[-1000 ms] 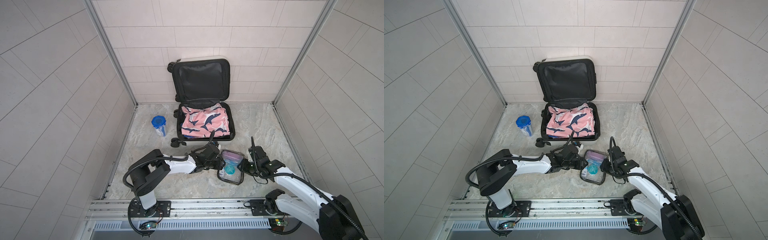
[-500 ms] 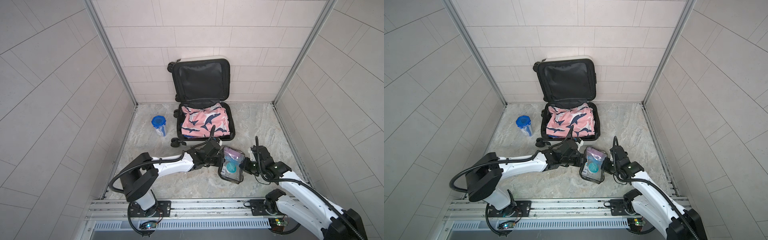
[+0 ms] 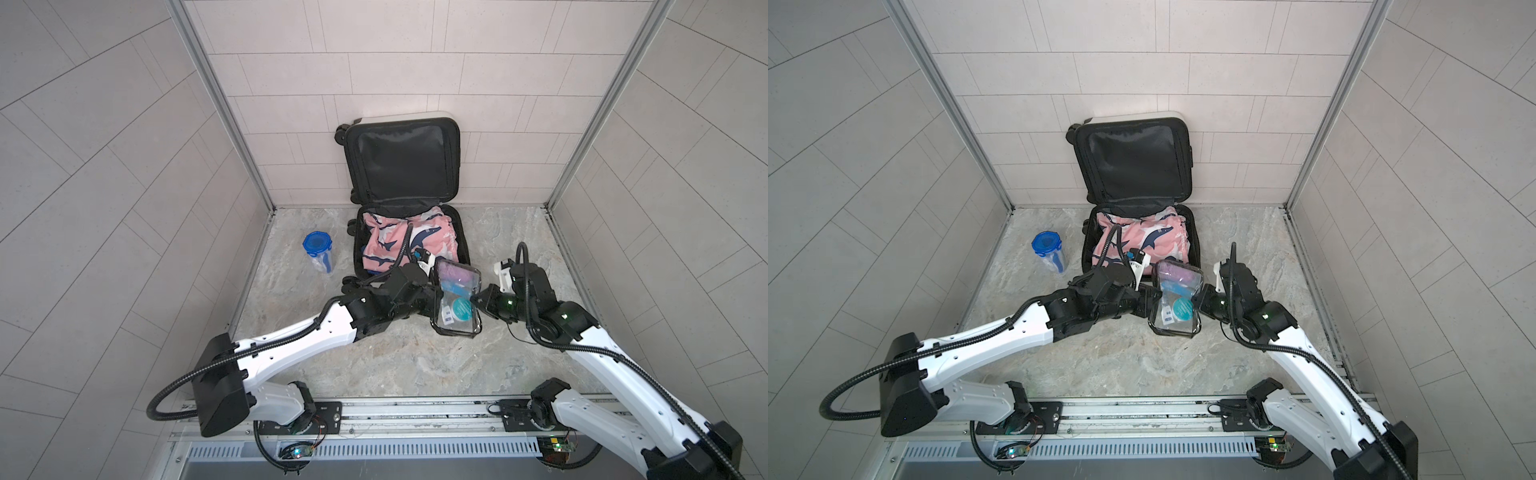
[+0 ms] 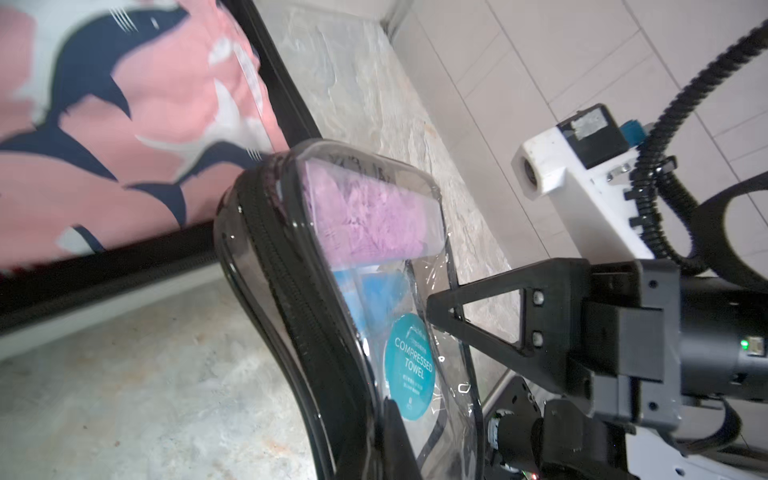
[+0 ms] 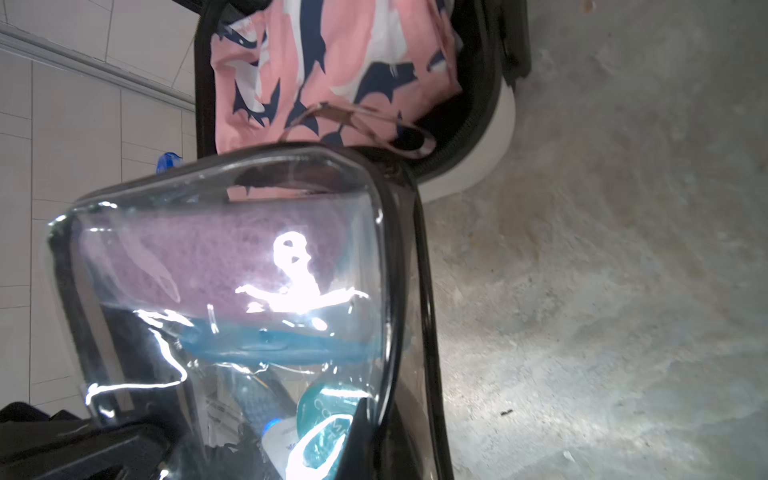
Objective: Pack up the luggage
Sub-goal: 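Lift the clear toiletry pouch with both grippers and lower it into the suitcase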
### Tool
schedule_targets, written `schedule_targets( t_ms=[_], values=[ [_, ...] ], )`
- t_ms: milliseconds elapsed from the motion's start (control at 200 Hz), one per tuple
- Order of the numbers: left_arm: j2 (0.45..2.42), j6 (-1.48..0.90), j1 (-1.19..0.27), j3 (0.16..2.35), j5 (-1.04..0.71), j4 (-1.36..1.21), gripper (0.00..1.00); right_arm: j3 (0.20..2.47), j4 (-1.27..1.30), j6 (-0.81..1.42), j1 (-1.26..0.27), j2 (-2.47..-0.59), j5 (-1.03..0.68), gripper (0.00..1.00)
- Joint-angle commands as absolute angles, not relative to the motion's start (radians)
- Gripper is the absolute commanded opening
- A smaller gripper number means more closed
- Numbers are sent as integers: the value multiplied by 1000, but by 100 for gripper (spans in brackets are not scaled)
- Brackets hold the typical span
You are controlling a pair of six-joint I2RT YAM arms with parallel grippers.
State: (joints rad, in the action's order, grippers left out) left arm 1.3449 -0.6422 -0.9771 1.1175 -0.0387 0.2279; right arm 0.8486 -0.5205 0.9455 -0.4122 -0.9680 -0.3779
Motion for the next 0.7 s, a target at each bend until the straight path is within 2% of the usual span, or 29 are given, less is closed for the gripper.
schedule_targets(
  t_ms=[0,350,695],
  values=[
    [1359,-570,-927,1195,-19,278,0,981,-417,920,-421,-1067,-386,0],
    [1572,-468,-699,1444,-127,285,0,1493,-510,768,-402,-1522,-338,0],
    [1851,-480,-597,1634,-240,256,0,1687,-546,732,-313,-1762,-348,0]
  ],
)
